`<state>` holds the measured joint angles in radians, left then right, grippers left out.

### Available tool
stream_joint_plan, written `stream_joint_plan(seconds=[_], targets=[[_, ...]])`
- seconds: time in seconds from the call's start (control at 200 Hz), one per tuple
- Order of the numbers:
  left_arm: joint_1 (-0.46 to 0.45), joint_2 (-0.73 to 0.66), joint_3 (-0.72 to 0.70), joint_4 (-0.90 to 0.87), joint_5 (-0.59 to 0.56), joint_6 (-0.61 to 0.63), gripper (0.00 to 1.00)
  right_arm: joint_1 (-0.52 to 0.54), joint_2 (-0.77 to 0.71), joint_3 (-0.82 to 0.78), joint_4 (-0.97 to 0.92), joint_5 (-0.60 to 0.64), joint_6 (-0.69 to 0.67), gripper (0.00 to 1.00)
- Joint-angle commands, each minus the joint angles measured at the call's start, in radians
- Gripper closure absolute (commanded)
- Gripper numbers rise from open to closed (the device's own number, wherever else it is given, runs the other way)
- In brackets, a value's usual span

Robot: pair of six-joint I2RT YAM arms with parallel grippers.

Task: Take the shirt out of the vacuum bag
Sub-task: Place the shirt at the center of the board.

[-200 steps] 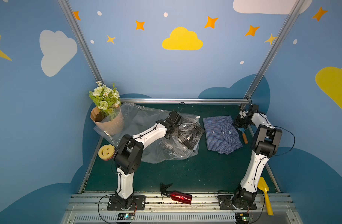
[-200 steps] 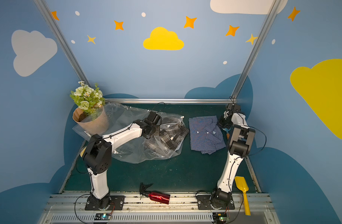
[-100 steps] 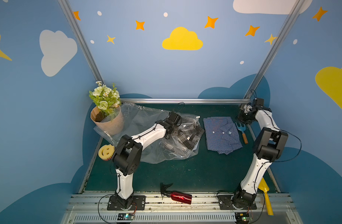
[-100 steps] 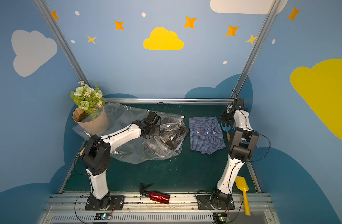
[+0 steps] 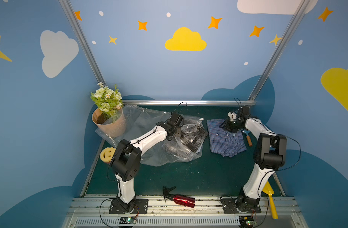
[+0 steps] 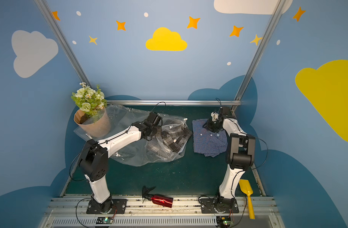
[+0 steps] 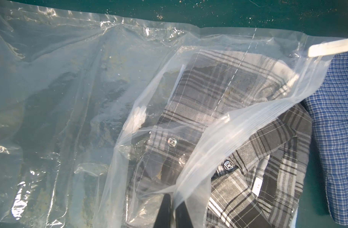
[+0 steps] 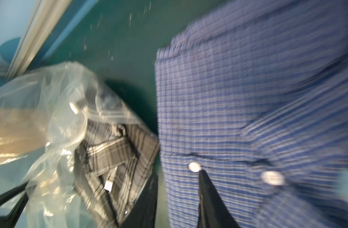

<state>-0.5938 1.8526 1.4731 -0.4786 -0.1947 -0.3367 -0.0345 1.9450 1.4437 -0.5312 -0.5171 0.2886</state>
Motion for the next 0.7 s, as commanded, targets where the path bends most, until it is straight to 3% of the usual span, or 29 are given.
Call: stream_joint_plan(seconds=[0.0,0.285,0.696], targets=[[0.009,-0.039,0.001,-0.035,-0.031,0.005,0.92,-0.002,0.026,-0.021,0.091,-0.074,0.051,0.69],[-0.001,-0.05,0.006,-0.045,-0.034,0.001,0.91,0.007,0.152,0.044,-0.003,0.04,0.022,0.71],[-0.012,-0.05,0.007,-0.057,-0.056,-0.008,0.91,0.011,0.265,0.188,-0.082,0.072,-0.055,0.71]])
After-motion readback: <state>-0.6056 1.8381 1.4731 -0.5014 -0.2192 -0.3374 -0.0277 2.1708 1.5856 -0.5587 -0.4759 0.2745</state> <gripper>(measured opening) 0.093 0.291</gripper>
